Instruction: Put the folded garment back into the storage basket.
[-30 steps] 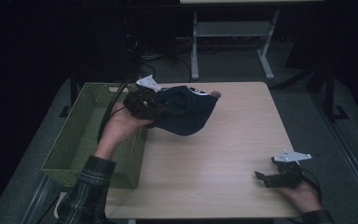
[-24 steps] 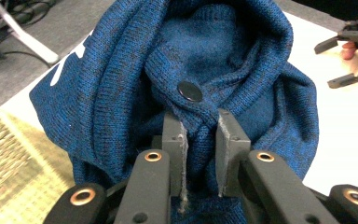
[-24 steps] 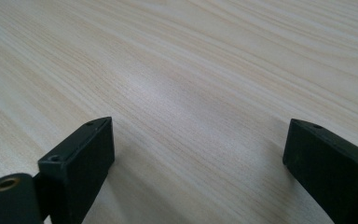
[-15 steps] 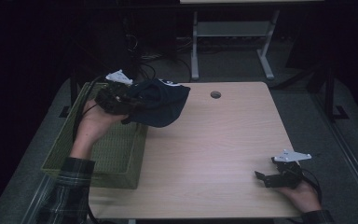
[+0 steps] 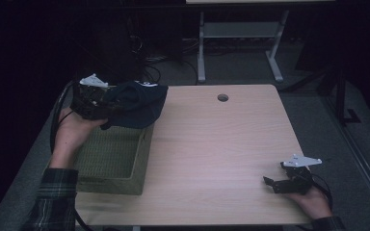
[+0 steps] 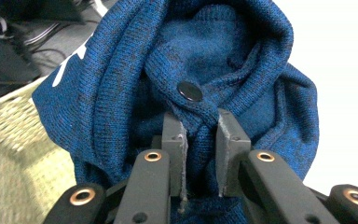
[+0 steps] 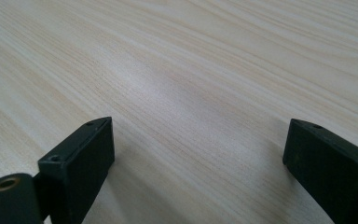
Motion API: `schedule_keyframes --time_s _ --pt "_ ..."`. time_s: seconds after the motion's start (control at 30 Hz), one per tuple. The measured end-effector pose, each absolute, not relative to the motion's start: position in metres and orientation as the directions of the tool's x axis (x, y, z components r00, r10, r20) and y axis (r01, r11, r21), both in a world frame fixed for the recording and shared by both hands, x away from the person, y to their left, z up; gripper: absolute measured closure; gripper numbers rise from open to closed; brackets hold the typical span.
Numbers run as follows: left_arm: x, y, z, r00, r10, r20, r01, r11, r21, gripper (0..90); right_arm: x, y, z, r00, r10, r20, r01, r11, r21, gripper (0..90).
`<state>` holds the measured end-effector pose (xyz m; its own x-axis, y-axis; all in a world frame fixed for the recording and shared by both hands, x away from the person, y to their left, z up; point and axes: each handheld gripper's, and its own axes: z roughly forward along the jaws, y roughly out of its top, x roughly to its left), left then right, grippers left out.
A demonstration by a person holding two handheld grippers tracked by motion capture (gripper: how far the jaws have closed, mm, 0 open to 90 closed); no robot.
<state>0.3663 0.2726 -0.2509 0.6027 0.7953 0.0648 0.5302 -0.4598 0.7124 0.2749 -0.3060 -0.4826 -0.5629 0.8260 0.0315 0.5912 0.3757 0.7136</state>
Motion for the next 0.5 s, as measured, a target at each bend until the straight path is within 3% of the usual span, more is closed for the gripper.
schedule_keyframes --time_s 0.5 --pt "0.366 0.324 -0.279 0.509 0.858 0.065 0.604 -0.41 0.684 75.8 0.275 -0.306 -0.483 -0.563 0.826 0.032 0.591 0.376 0.713 8.5"
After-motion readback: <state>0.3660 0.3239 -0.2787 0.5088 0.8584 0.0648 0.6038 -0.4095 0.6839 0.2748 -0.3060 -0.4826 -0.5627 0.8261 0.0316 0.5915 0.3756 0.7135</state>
